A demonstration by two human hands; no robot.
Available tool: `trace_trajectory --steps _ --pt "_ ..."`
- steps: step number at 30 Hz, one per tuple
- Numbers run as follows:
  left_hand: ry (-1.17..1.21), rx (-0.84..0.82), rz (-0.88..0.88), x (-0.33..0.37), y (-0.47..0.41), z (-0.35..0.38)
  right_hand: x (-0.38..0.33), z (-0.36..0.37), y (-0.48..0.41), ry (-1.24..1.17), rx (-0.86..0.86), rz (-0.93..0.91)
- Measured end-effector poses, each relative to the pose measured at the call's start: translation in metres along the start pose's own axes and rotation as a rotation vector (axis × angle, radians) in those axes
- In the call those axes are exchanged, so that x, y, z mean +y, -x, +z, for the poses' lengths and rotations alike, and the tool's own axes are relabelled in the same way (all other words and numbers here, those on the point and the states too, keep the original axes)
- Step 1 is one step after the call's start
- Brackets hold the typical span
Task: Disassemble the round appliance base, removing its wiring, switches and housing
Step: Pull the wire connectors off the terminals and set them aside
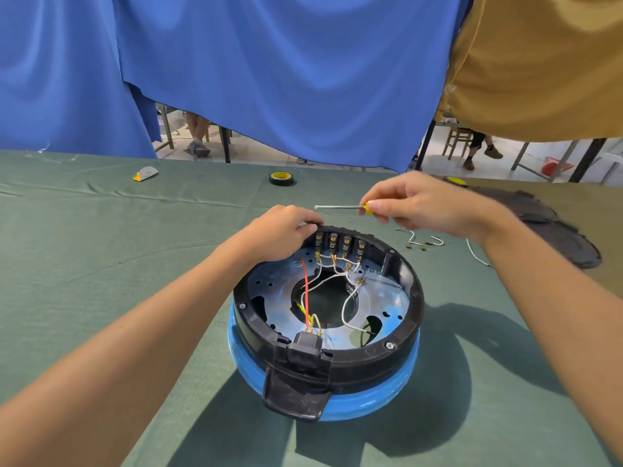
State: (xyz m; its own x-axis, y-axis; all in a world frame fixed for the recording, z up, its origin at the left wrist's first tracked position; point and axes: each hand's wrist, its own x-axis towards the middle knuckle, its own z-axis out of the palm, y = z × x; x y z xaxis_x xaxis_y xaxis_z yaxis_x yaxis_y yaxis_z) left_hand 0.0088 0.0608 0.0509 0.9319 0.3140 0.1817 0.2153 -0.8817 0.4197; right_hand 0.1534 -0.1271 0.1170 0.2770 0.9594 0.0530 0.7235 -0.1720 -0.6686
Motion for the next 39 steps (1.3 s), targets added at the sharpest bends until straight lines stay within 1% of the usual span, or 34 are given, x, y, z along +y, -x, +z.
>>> trace_trajectory --steps 2,4,6,7,8,10,12,14,17,19,21,24,26,29,32,36,39 --pt "-0.133 0.113 0.051 0.003 0.003 0.001 0.009 0.016 0.010 0.049 0.178 0.018" --pt "-0.318 0.306 0.184 0.005 0.008 0.001 0.021 0.031 0.016 0.145 0.410 0.024" --pt "-0.470 0.422 0.313 0.009 0.015 0.000 0.035 0.047 0.023 0.210 0.624 0.047" --pt "-0.518 0.425 0.340 0.012 0.018 -0.001 0.042 0.055 0.026 0.202 0.709 0.063" --pt "-0.547 0.386 0.340 0.014 0.018 0.000 0.050 0.064 0.029 0.178 0.783 0.079" --pt "-0.589 0.249 0.300 0.019 0.017 0.002 0.068 0.079 0.036 0.121 0.873 0.129" --pt "-0.616 0.117 0.256 0.021 0.014 0.003 0.082 0.091 0.041 0.084 0.880 0.217" --pt "-0.572 0.020 0.213 0.021 0.013 0.003 0.090 0.093 0.043 0.053 0.885 0.285" --pt "-0.436 -0.061 0.163 0.021 0.011 -0.002 0.092 0.091 0.043 0.024 0.919 0.284" --pt "-0.289 -0.117 0.094 0.023 0.011 -0.008 0.091 0.092 0.044 0.010 0.940 0.275" --pt "-0.163 -0.093 0.058 0.026 0.012 -0.014 0.089 0.093 0.046 -0.027 0.969 0.263" --pt "-0.056 -0.021 0.063 0.035 0.010 -0.026 0.086 0.091 0.049 -0.132 0.985 0.263" --pt "-0.027 -0.041 0.073 0.045 0.007 -0.035 0.083 0.088 0.051 -0.257 0.971 0.239" --pt "-0.071 -0.127 0.079 0.061 -0.001 -0.049 0.076 0.080 0.056 -0.423 0.944 0.211" --pt "-0.171 -0.168 0.112 0.078 -0.009 -0.057 0.067 0.076 0.064 -0.533 0.939 0.167" --pt "-0.253 -0.138 0.168 0.094 -0.016 -0.052 0.052 0.075 0.072 -0.610 0.897 0.103" --pt "-0.224 -0.085 0.172 0.098 -0.017 -0.050 0.041 0.073 0.070 -0.623 0.781 0.075"
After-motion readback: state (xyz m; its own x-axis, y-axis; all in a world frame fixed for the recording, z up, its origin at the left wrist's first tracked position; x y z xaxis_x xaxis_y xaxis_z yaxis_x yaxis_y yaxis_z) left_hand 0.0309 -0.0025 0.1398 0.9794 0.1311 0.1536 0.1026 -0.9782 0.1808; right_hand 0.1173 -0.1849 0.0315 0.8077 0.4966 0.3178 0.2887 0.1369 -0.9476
